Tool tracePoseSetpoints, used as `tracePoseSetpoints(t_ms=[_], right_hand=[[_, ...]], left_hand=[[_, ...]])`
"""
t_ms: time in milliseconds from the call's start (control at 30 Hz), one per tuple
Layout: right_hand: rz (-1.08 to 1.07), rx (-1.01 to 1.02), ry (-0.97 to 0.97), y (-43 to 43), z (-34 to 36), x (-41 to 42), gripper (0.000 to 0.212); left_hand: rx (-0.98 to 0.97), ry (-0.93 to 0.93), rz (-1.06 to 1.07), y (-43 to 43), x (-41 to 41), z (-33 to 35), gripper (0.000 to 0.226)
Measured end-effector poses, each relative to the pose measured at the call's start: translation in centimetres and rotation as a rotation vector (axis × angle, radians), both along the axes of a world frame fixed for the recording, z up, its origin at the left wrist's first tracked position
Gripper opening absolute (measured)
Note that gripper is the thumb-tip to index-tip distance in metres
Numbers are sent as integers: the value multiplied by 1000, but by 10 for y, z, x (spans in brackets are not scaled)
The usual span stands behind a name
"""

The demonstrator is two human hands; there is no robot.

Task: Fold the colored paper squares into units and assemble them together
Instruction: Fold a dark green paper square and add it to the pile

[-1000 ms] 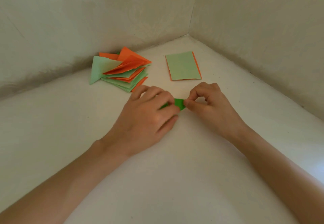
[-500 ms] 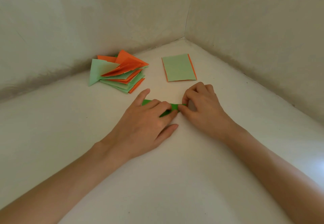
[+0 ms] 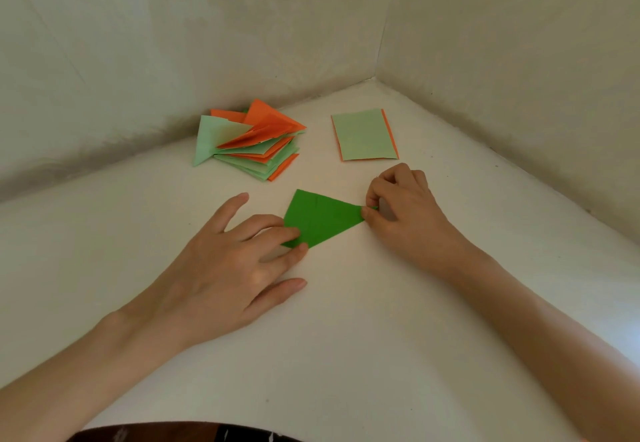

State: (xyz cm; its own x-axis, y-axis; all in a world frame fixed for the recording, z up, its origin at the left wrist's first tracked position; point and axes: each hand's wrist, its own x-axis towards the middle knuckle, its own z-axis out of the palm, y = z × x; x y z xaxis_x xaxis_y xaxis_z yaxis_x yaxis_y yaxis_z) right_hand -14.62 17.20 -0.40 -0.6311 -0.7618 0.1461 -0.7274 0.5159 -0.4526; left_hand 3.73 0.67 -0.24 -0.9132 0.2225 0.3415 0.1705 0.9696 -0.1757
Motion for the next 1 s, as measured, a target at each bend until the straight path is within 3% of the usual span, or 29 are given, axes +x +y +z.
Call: tracePoseSetpoints(t_ms=[167, 300, 433, 567, 667, 800, 1000], right_hand=[[10, -5, -27, 0, 2, 1, 9], [14, -23, -22, 1, -1, 1, 9], [84, -177, -41, 4, -1, 0, 7], [126, -407, -148, 6, 7, 5, 4], [104, -472, -298, 5, 8, 4, 5], [111, -560, -487, 4, 8, 1, 10], [200, -596, -753, 4, 15, 8, 6]], left_hand=[[273, 75, 22, 7, -30, 10, 36], [383, -80, 139, 17, -60, 1, 43], [701, -109, 254, 12, -69, -6, 65], [1069, -55, 182, 7, -68, -1, 31], [1477, -27, 94, 5, -66, 5, 27], [1606, 35, 52, 7, -64, 9, 22], [1602, 16, 2, 11, -61, 9, 19]])
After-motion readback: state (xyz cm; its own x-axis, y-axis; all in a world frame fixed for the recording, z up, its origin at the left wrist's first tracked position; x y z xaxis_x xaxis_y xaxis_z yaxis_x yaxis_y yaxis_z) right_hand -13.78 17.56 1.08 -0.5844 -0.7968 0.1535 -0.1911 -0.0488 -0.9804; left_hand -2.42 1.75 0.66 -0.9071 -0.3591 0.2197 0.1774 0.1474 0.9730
